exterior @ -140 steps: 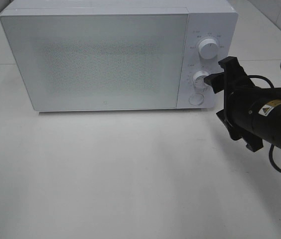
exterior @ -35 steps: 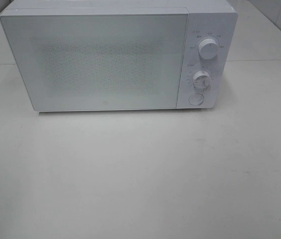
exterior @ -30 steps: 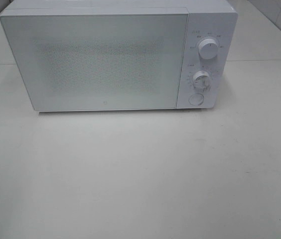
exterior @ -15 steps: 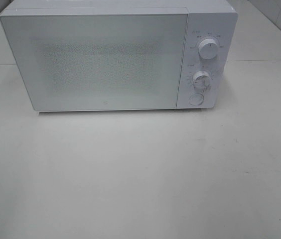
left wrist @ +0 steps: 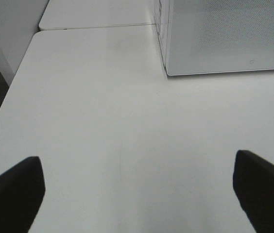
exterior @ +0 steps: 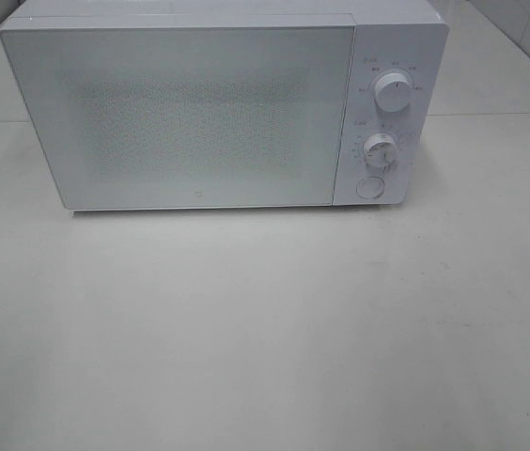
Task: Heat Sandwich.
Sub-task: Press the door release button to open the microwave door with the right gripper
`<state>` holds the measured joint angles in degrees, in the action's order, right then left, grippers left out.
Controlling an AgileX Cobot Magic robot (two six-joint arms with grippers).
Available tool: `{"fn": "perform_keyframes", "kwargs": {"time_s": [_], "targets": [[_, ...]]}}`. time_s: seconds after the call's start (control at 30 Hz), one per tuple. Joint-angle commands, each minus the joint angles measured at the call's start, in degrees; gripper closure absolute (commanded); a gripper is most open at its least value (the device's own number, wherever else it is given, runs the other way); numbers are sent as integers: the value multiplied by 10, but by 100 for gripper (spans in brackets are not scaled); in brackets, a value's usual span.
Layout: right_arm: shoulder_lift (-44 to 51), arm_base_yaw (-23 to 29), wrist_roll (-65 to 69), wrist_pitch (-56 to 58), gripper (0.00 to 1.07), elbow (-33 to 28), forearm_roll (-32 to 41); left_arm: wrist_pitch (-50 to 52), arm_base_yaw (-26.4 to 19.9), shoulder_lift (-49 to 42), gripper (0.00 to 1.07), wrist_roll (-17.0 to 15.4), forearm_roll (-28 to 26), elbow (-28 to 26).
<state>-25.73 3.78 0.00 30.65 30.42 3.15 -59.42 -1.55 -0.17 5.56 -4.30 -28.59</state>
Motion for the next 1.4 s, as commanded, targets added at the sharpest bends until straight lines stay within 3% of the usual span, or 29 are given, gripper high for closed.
{"fn": "perform_keyframes", "kwargs": {"time_s": [0.03,1.03,1.4], "targets": [[-23,-4,0,-33,32,-1,2,5,0,-16,3,-3,-4,3],[-339,-2,0,-461,32,-1,-3,5,0,-16,3,-3,-4,3],[-454,1,-18,-665,32,-58,20,5,0,-16,3,-3,-4,3]]}}
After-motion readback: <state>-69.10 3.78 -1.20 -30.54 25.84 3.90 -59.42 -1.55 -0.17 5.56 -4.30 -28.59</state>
